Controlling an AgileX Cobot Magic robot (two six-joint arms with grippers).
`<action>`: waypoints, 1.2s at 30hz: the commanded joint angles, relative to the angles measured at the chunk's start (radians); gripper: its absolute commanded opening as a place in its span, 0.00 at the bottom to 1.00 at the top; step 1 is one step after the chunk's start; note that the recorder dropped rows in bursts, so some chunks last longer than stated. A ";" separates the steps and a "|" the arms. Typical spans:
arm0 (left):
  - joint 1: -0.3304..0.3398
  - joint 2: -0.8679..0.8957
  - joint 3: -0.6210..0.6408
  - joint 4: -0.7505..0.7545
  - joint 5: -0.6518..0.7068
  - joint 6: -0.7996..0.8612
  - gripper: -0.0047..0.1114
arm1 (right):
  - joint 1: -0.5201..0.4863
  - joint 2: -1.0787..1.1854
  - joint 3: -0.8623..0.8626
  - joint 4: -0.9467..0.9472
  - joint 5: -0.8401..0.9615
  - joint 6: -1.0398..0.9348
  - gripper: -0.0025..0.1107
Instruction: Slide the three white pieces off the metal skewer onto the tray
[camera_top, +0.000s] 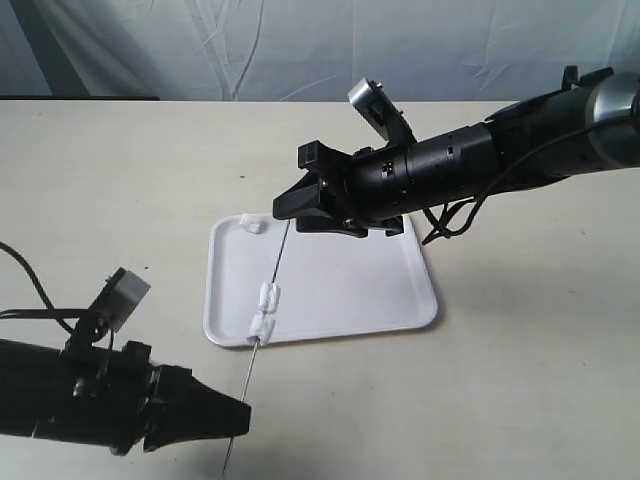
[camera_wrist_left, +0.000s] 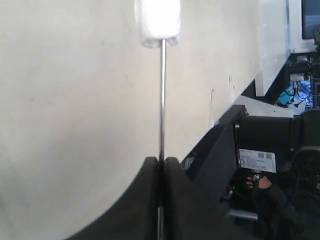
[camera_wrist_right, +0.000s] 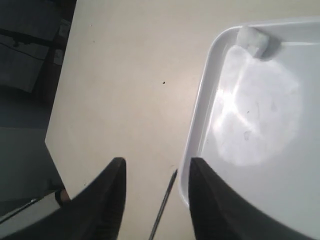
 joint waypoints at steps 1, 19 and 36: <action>0.000 0.001 -0.056 -0.007 -0.071 -0.048 0.04 | -0.002 0.001 -0.005 -0.028 0.036 0.020 0.37; 0.000 0.001 -0.115 -0.007 -0.050 -0.138 0.04 | 0.053 0.001 0.006 -0.104 0.101 0.075 0.37; 0.000 0.001 -0.115 -0.007 -0.065 -0.138 0.04 | 0.060 0.001 0.006 -0.121 0.108 0.084 0.31</action>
